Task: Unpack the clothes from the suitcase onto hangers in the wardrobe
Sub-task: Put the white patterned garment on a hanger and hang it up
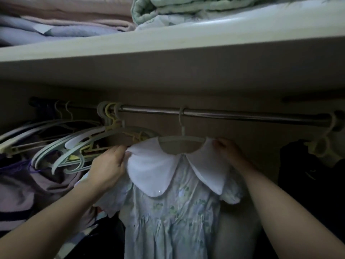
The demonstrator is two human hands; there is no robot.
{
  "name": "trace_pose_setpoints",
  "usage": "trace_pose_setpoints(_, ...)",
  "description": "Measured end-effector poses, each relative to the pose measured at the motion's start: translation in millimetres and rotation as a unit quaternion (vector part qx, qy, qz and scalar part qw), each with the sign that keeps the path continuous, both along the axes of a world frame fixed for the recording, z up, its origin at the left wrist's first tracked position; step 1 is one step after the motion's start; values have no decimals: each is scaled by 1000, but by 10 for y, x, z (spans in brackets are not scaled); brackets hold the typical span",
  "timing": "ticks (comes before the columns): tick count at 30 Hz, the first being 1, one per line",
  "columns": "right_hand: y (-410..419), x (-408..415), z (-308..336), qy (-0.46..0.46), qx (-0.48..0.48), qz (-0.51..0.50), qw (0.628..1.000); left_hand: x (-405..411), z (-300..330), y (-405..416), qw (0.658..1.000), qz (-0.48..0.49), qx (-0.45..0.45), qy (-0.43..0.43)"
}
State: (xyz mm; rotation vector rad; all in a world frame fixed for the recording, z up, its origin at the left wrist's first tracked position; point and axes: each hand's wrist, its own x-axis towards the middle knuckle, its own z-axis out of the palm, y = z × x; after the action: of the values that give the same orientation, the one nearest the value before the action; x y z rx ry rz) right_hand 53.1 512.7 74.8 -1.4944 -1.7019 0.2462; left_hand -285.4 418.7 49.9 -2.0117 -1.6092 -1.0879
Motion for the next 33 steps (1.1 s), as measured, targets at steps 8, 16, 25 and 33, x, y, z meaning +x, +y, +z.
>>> trace_pose_setpoints(8,-362,-630,353,5,329,-33,944,312,433,-178,982,-74,-168,-39)
trace_pose_setpoints(16,-451,-763,1135,-304,130,54,942,997,490,-186,971,-136,-194,-43)
trace_pose_setpoints(25,-519,-816,1159,-342,108,37,933,1077,422,-198,974,-150,-157,-58)
trace_pose_setpoints(33,-517,-950,1174,-306,100,1,947,1168,490,-287,976,-97,-183,-68)
